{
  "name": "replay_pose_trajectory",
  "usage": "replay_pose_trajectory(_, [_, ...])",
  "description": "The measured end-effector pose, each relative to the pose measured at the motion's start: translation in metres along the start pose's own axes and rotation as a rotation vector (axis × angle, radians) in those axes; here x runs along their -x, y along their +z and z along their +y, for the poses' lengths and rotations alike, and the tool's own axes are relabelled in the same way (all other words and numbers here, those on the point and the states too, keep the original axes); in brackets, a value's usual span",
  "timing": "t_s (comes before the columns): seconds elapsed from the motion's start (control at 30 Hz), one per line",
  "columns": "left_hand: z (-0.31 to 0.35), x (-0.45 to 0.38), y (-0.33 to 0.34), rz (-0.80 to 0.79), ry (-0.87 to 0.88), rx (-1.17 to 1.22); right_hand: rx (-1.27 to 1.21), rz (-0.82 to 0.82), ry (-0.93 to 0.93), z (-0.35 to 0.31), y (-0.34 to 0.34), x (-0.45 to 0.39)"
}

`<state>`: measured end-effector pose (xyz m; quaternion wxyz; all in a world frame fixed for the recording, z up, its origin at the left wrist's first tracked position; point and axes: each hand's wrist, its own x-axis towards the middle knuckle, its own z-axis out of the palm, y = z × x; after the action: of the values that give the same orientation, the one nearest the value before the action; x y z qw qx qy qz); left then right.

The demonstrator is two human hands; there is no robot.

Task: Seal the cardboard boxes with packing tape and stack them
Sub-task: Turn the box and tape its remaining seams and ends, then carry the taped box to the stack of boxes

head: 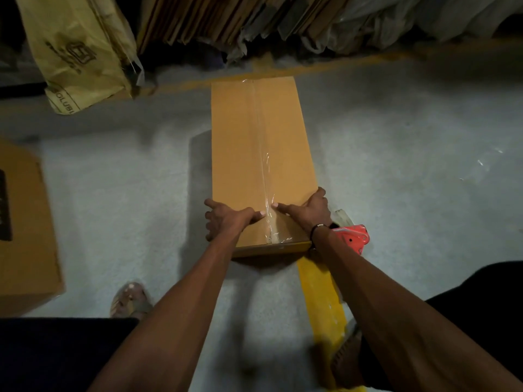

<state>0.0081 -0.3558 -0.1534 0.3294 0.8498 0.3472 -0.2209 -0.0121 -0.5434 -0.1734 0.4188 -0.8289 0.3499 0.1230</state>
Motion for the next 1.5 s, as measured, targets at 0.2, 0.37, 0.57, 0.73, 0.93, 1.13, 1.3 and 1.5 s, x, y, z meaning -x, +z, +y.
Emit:
replay_pose_trajectory(0.2, [0.015,-0.019,-0.007,-0.027,-0.003,0.187,-0.026,-0.017,0.109,-0.021,-0.006,-0.007])
replay_pose_trajectory(0.37, [0.027,-0.025,-0.002,0.017,0.056,0.033,0.131,0.046,0.117,-0.024,0.001,-0.001])
replay_pose_trajectory(0.57, [0.016,-0.028,0.001,0.075,0.161,-0.005,0.062,0.027,0.108,-0.026,-0.005,-0.016])
replay_pose_trajectory(0.73, [0.018,-0.039,-0.005,0.045,0.155,0.023,-0.031,-0.039,0.145,-0.03,-0.016,-0.039])
replay_pose_trajectory(0.93, [0.018,-0.072,-0.015,-0.048,0.268,0.312,-0.284,-0.077,0.051,-0.043,-0.019,-0.073])
replay_pose_trajectory(1.13, [0.033,-0.103,-0.029,-0.168,0.347,0.301,-0.325,-0.333,-0.06,-0.057,-0.032,-0.101])
replay_pose_trajectory(1.3, [0.027,-0.094,-0.044,-0.144,0.464,0.395,-0.303,-0.375,-0.159,-0.045,-0.043,-0.085])
replay_pose_trajectory(1.5, [0.048,-0.023,-0.099,-0.067,0.647,0.54,-0.434,-0.299,-0.366,-0.082,-0.104,-0.024])
